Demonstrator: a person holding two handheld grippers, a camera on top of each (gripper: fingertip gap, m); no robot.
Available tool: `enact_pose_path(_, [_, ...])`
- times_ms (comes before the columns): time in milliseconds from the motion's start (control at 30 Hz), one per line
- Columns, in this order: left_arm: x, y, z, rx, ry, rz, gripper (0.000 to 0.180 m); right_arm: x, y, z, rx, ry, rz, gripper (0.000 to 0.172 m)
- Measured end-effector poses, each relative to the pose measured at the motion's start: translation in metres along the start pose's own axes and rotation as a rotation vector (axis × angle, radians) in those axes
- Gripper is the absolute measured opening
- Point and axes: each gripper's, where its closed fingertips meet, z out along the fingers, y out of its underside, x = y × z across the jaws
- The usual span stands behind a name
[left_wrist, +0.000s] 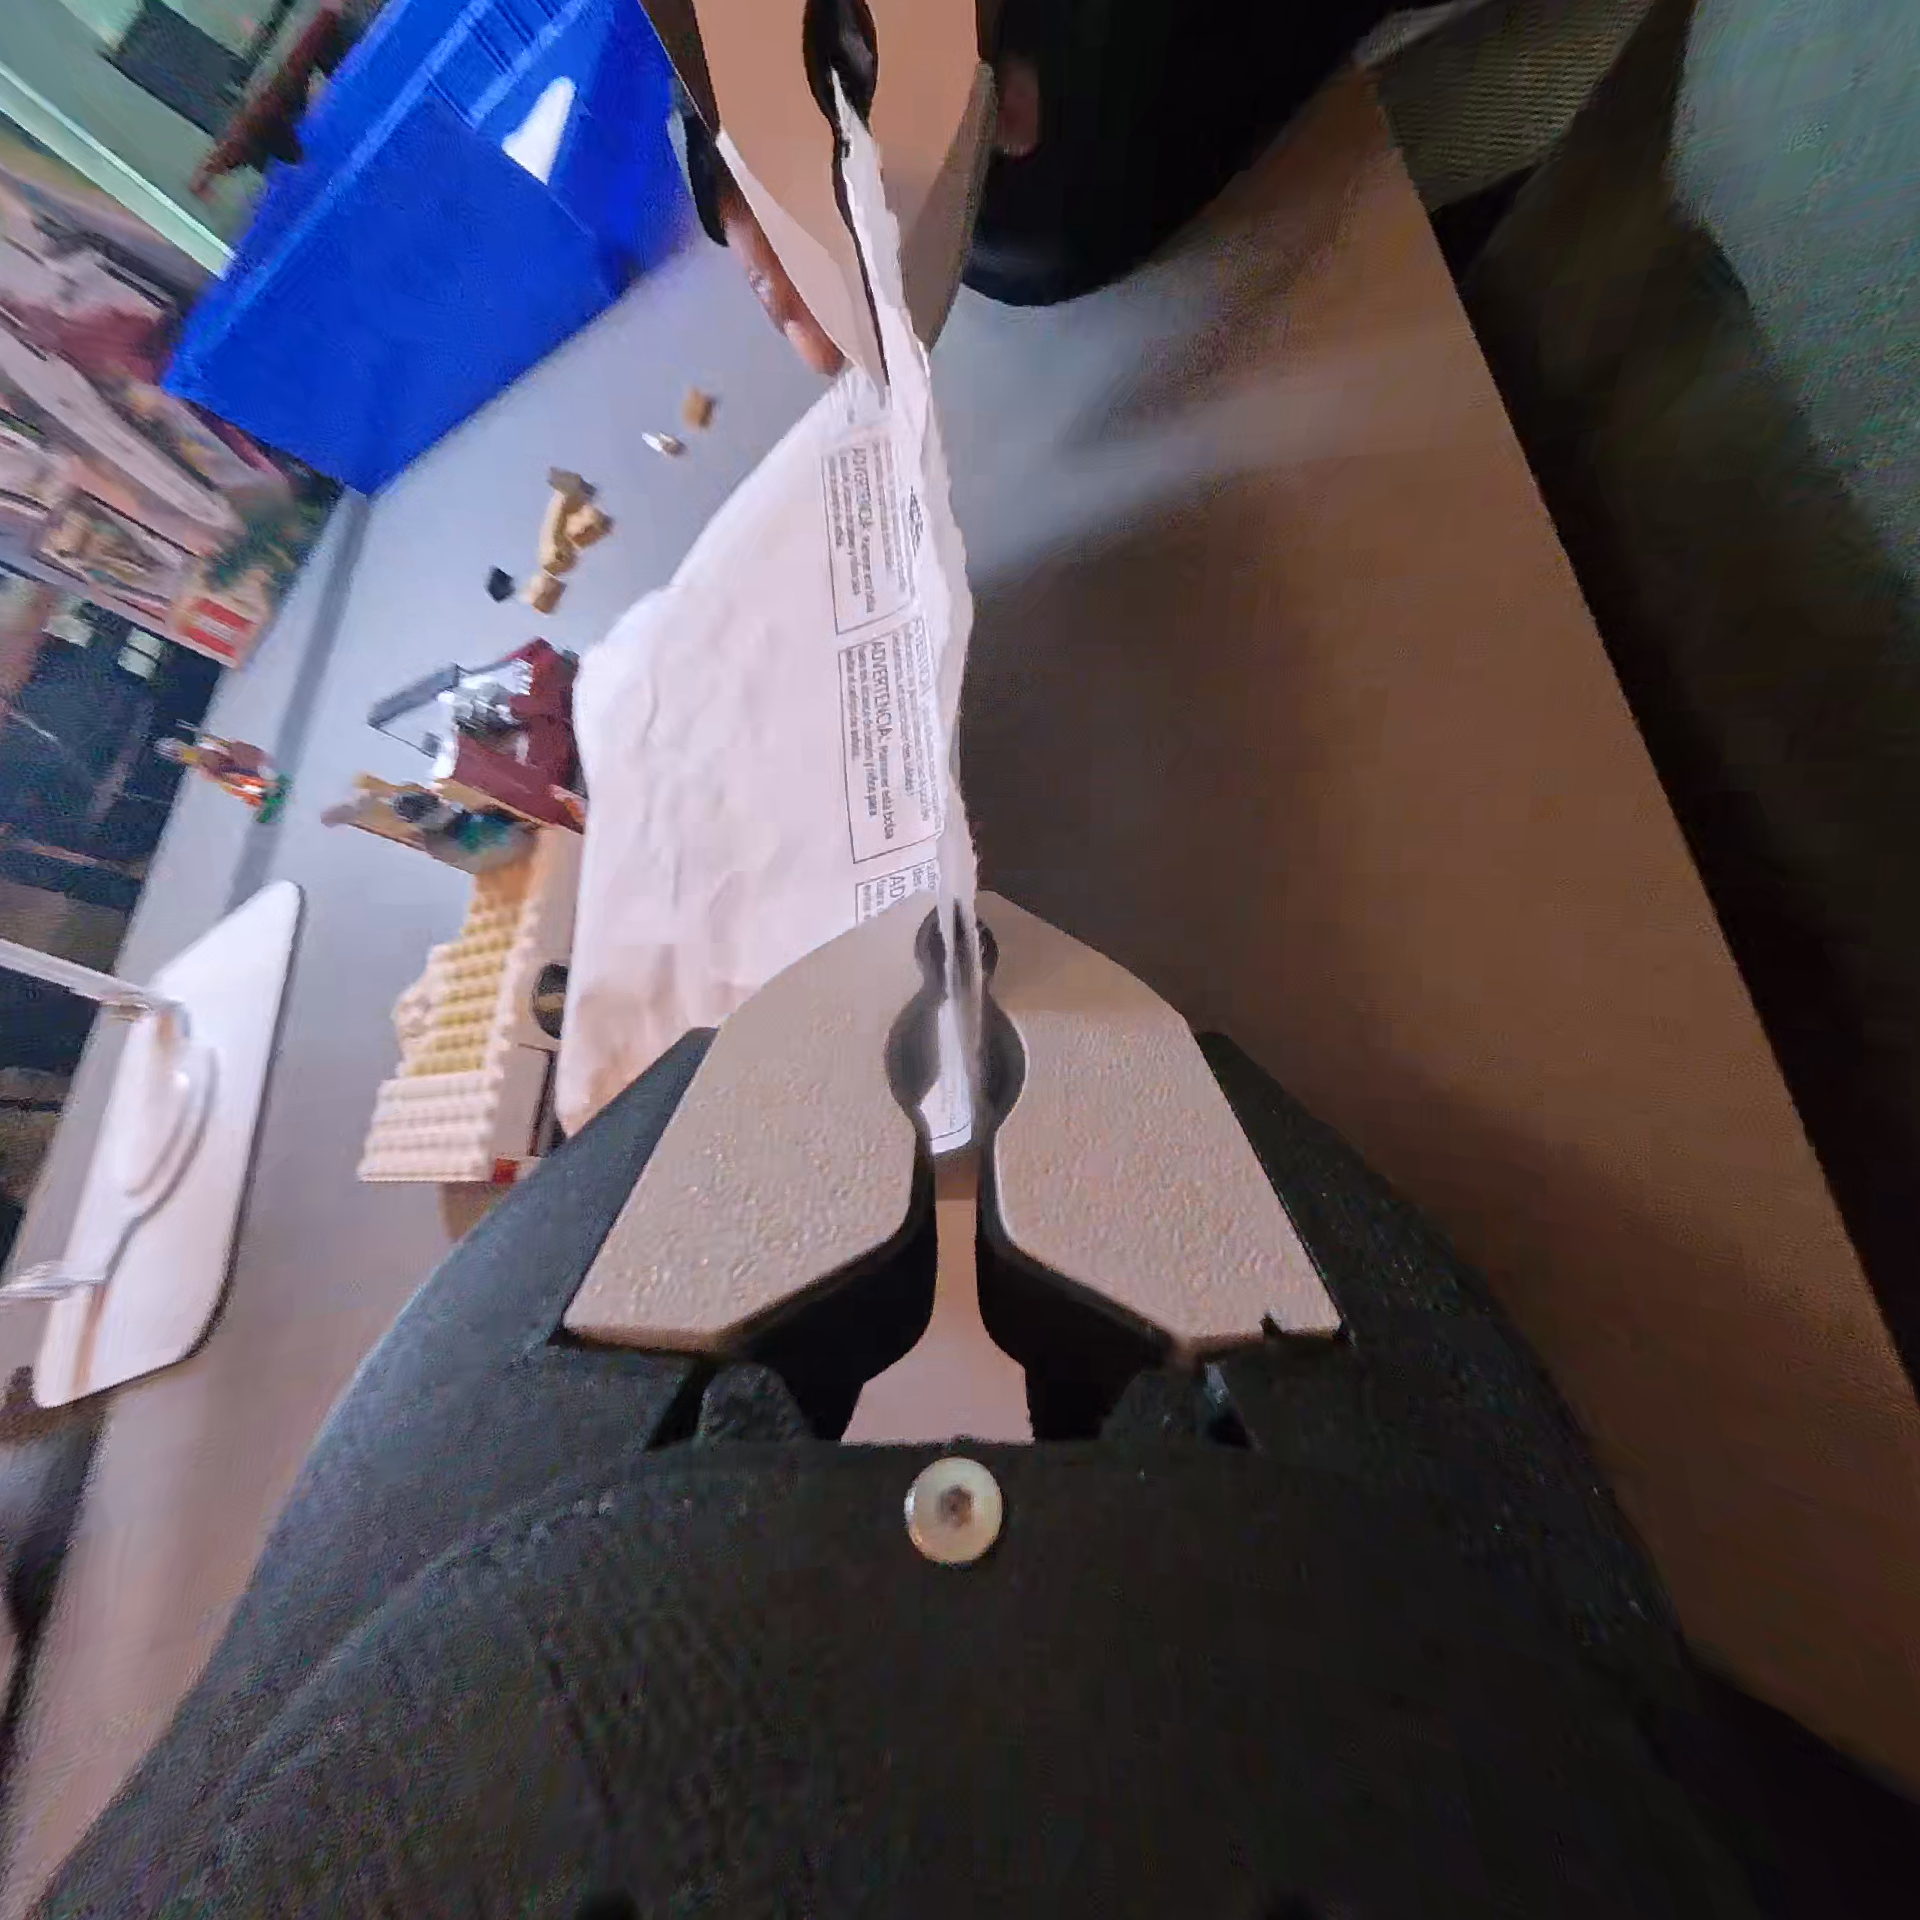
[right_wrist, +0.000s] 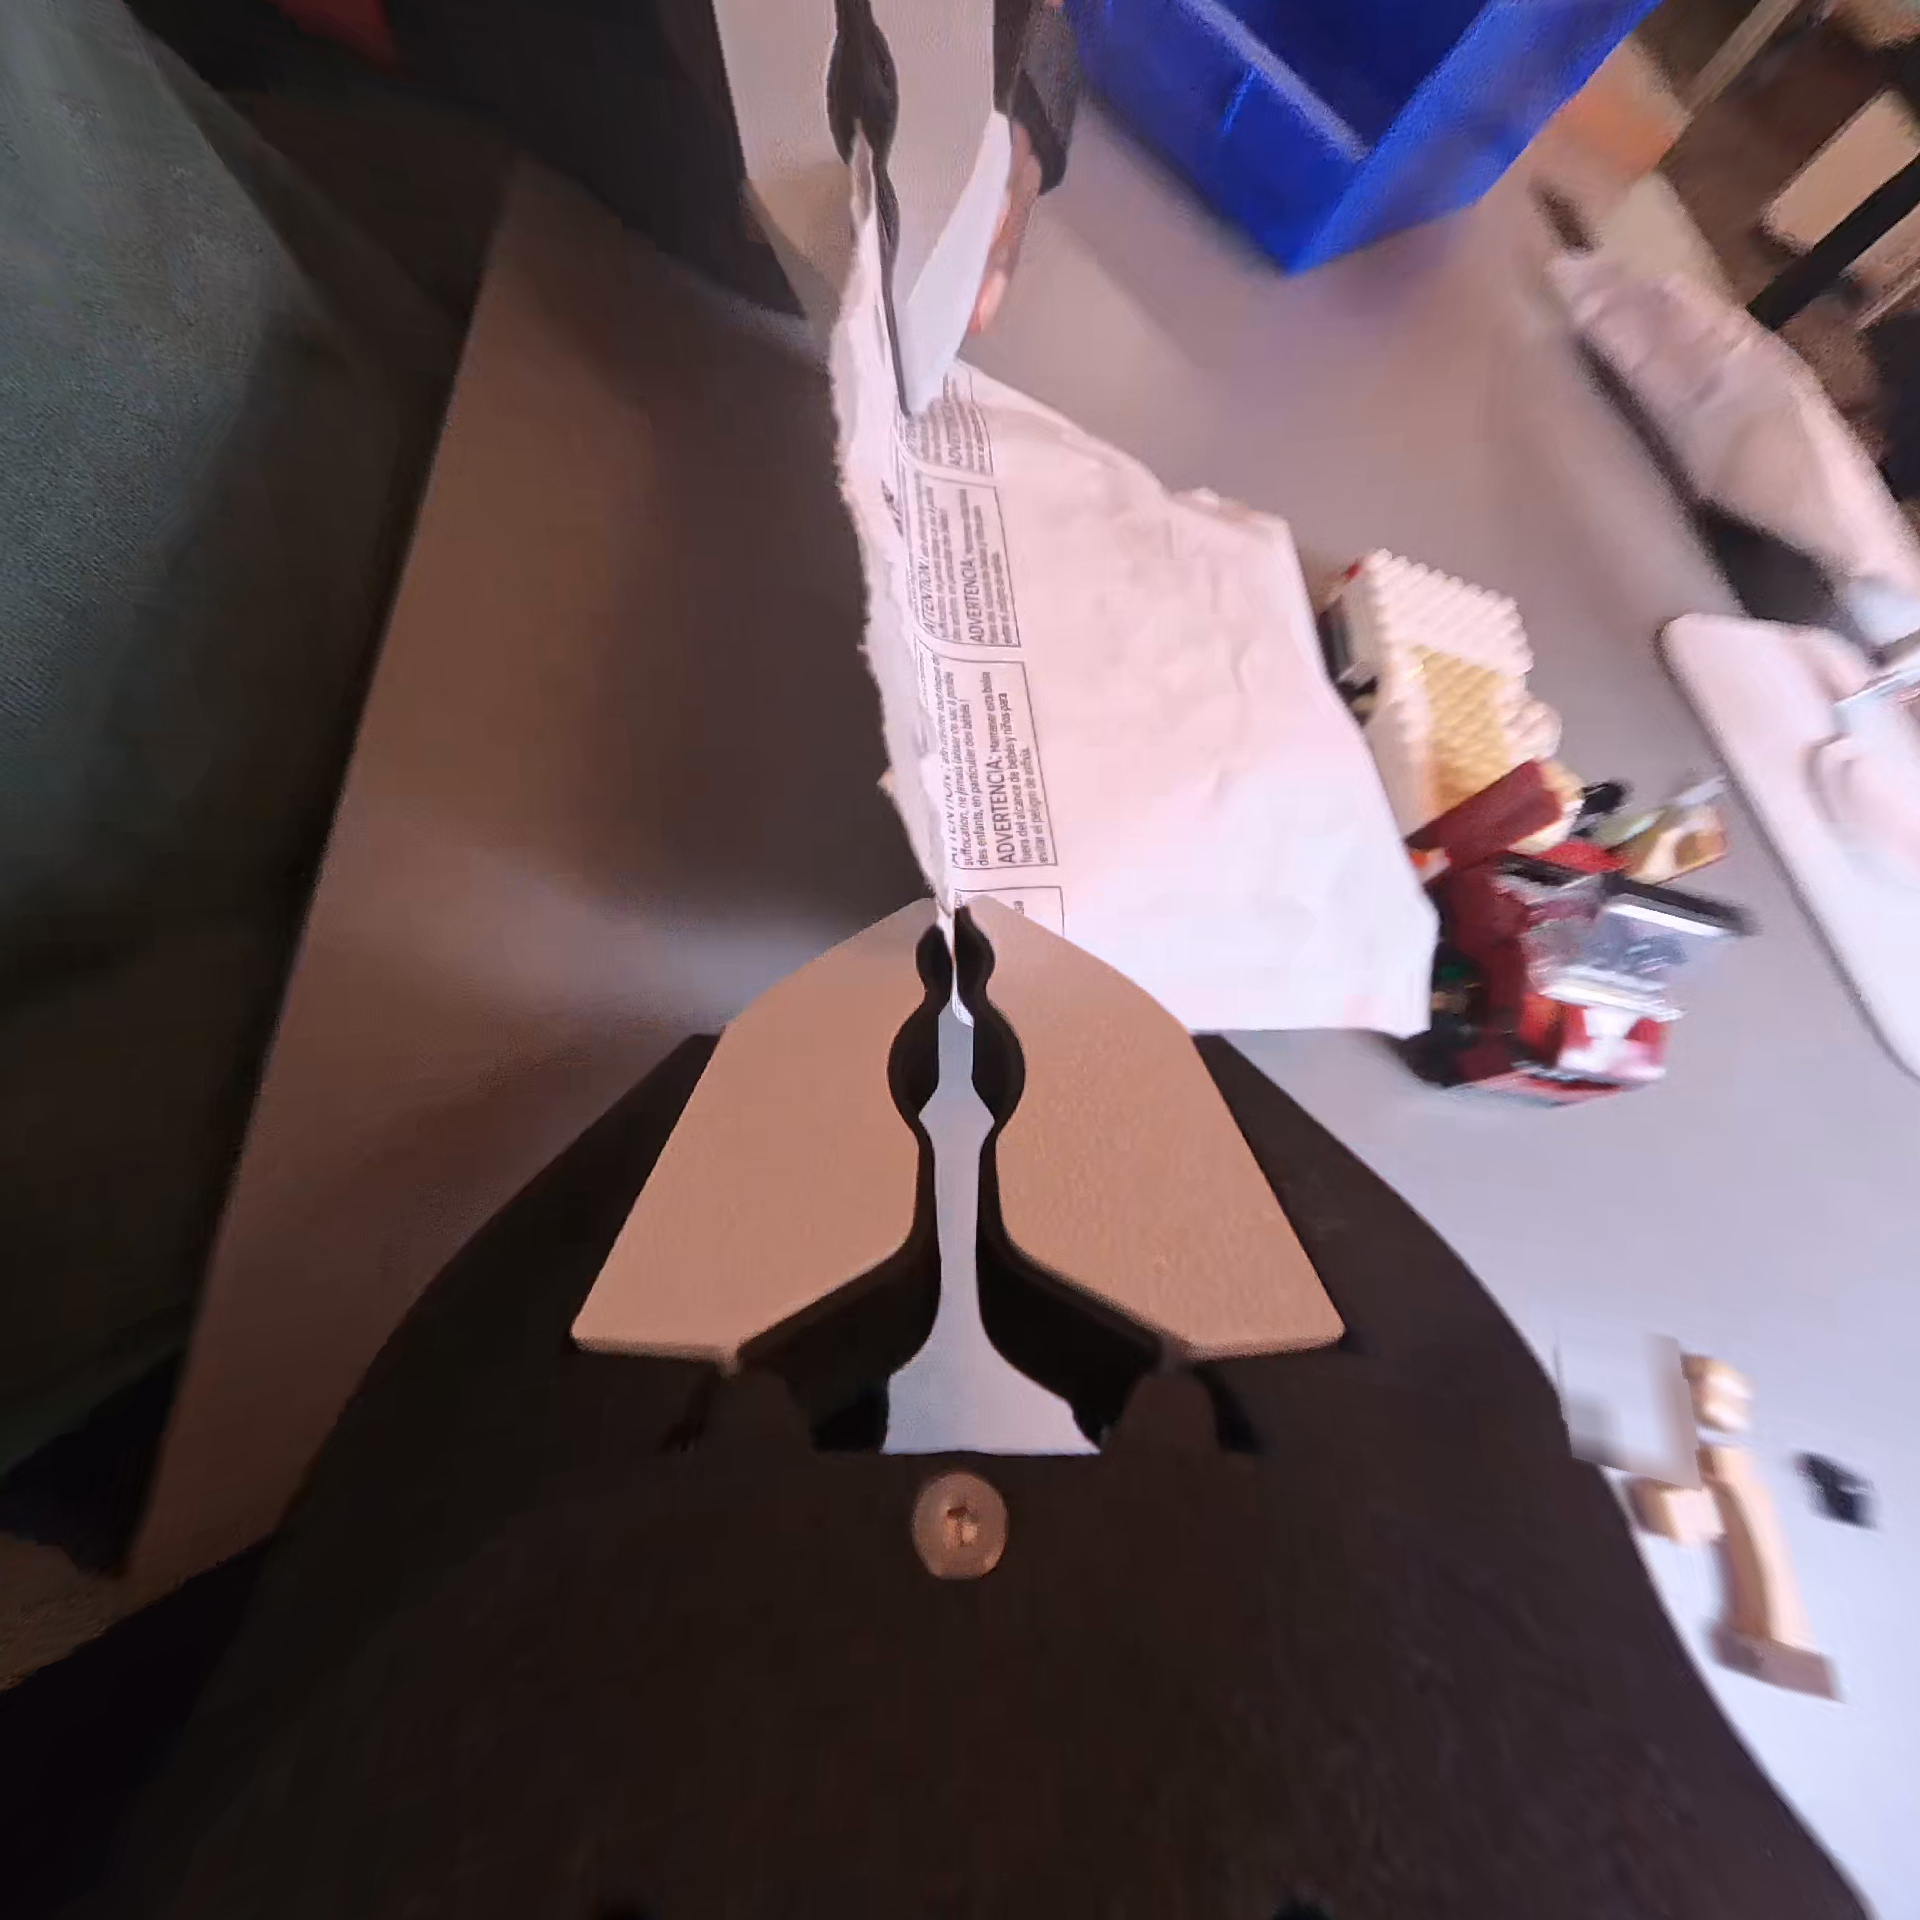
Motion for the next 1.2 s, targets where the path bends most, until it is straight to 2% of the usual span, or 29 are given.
enact_pose_path(67, [0.011, 0.005, 0.002, -0.043, 0.084, -0.113, 0.000, -0.012, 0.006, 0.005, -0.029, -0.052, 0.076, 0.000])
enact_pose_path(200, [0.008, 0.011, -0.005, -0.056, 0.103, -0.365, 0.000, -0.016, 0.007, 0.000, -0.048, -0.144, 0.277, 0.000])
enact_pose_path(267, [0.005, 0.010, -0.008, -0.033, 0.144, -0.588, 0.000, -0.020, 0.007, -0.001, -0.064, -0.232, 0.435, 0.000])
enact_pose_path(333, [0.008, 0.017, -0.005, -0.087, 0.214, -0.790, 0.000, -0.024, 0.008, 0.002, -0.111, -0.316, 0.627, 0.000])
enact_pose_path(467, [0.008, 0.036, 0.007, -0.180, 0.313, -1.015, 0.000, -0.024, 0.018, 0.011, -0.182, -0.433, 0.997, 0.001])
enact_pose_path(533, [0.011, 0.040, 0.011, -0.258, 0.349, -0.971, 0.001, -0.024, 0.026, 0.014, -0.242, -0.443, 1.059, 0.001])
enact_pose_path(633, [0.006, 0.043, 0.016, -0.334, 0.375, -0.939, 0.000, -0.025, 0.038, 0.017, -0.376, -0.400, 0.973, 0.001])
enact_pose_path(733, [0.001, 0.046, 0.017, -0.359, 0.389, -0.934, 0.001, -0.020, 0.044, 0.015, -0.424, -0.352, 0.908, 0.005])
enact_pose_path(833, [0.001, 0.046, 0.018, -0.347, 0.403, -0.941, 0.000, -0.005, 0.039, 0.012, -0.342, -0.272, 0.771, 0.020])
enact_pose_path(900, [0.000, 0.045, 0.018, -0.327, 0.414, -0.955, 0.001, 0.002, 0.028, 0.012, -0.275, -0.226, 0.661, 0.023])
enact_pose_path(967, [0.000, 0.045, 0.018, -0.315, 0.423, -0.963, 0.001, 0.006, 0.021, 0.014, -0.251, -0.188, 0.574, 0.017])
enact_pose_path(1000, [0.000, 0.045, 0.018, -0.313, 0.423, -0.957, 0.001, 0.006, 0.020, 0.015, -0.243, -0.183, 0.547, 0.003])
enact_pose_path(1100, [-0.002, 0.046, 0.016, -0.299, 0.387, -0.870, 0.001, -0.002, 0.018, 0.017, -0.247, -0.254, 0.629, 0.000])
enact_pose_path(1200, [-0.008, 0.038, 0.011, -0.220, 0.307, -0.738, 0.022, -0.003, 0.018, 0.016, -0.231, -0.306, 0.809, 0.000])
